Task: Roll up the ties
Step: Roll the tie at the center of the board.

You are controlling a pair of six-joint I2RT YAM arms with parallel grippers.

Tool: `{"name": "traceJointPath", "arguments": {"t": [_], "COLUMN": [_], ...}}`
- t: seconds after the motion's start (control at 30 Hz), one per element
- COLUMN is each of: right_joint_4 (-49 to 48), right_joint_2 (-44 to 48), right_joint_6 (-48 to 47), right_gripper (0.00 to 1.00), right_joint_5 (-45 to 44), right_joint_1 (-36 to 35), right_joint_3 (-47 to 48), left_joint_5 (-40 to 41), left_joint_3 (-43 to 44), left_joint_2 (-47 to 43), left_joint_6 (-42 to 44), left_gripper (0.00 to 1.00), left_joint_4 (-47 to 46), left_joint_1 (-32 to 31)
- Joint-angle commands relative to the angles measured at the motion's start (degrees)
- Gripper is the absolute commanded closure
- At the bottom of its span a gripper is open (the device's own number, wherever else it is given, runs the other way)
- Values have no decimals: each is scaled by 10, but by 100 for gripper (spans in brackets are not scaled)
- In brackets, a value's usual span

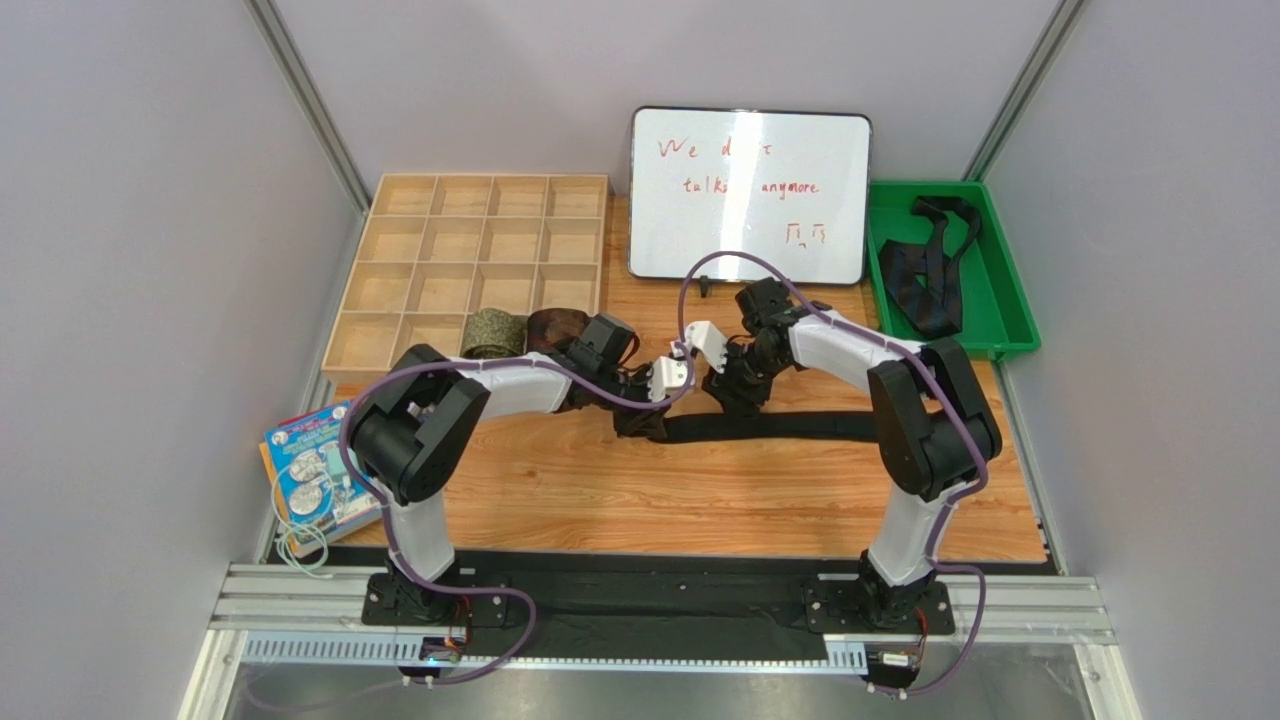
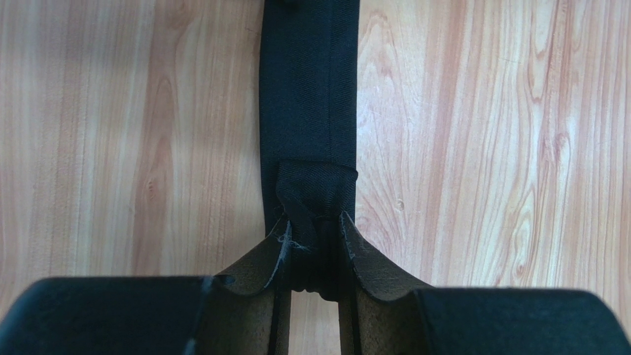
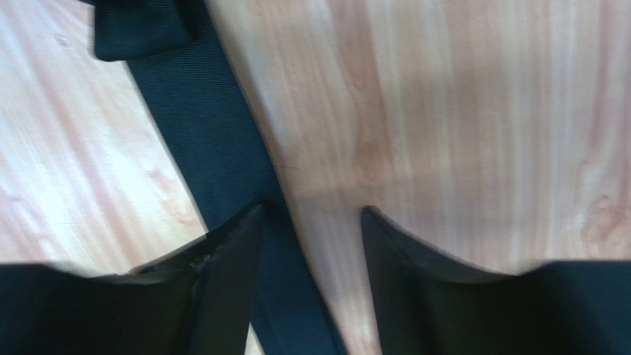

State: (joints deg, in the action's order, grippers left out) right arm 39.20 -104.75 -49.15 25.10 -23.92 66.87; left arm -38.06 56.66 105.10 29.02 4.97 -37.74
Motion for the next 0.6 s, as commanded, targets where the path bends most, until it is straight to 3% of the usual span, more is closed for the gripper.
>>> {"name": "traceJointPath", "arguments": {"t": [0.0, 0.03, 0.07, 0.2, 0.4, 0.57], "right_joint_4": [-12, -12, -13, -18, -58, -33], "right_joint_2": [34, 38, 43, 73, 97, 107], "right_joint_6": [-83, -82, -71, -71, -107, -140], "right_gripper": [57, 56, 40, 16, 11, 9], "right_joint_5": [-12, -15, -14, 6, 7, 62], "right_joint_1": [-17, -17, -17, -17, 13, 45], "right_joint_3": [-41, -48, -48, -54, -87, -74], "left_joint_5": [26, 27, 27, 31, 36, 38], "left_joint_3": [16, 16, 16, 15, 19, 23], "left_joint_2": [20, 20, 20, 20, 19, 20], "left_joint_6": [-38, -39, -40, -46, -46, -51], "left_gripper": [80, 80, 80, 80, 81, 81], "left_joint_4": [14, 14, 13, 11, 16, 17], "left_joint_1": [15, 15, 16, 16, 19, 24]}}
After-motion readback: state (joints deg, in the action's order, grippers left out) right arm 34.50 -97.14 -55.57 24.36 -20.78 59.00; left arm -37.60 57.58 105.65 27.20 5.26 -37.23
